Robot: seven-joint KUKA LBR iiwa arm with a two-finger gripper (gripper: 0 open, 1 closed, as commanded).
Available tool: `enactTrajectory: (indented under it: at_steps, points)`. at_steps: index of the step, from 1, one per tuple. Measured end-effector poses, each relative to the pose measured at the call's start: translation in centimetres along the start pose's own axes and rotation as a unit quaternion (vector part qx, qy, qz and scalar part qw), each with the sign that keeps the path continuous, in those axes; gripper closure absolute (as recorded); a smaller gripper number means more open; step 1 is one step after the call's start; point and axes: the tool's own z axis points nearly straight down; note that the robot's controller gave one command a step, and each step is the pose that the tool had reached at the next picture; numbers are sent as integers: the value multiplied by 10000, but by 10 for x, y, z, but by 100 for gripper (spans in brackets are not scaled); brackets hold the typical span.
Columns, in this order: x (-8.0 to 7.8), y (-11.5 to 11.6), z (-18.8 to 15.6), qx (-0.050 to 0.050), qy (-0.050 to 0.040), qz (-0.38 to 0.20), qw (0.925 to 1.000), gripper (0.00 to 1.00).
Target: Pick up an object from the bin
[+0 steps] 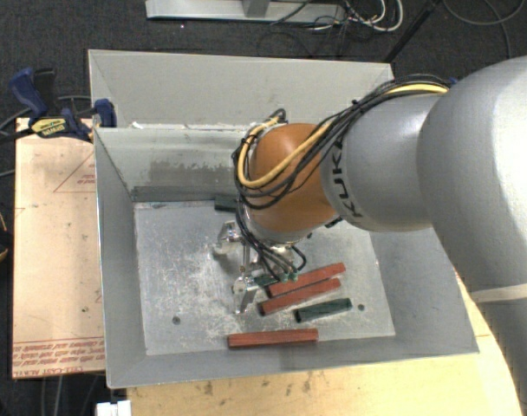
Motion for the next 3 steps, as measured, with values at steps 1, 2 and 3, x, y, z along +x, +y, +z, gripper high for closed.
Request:
enactTrajectory:
  at_steps: [1,2,3]
  points:
    - [-5,-21,-6,-22,-18,-481,9988,0]
    - [37,-32,1,17,-114,-1773,9841,100]
    - [37,-32,1,17,-114,-1773,9841,100]
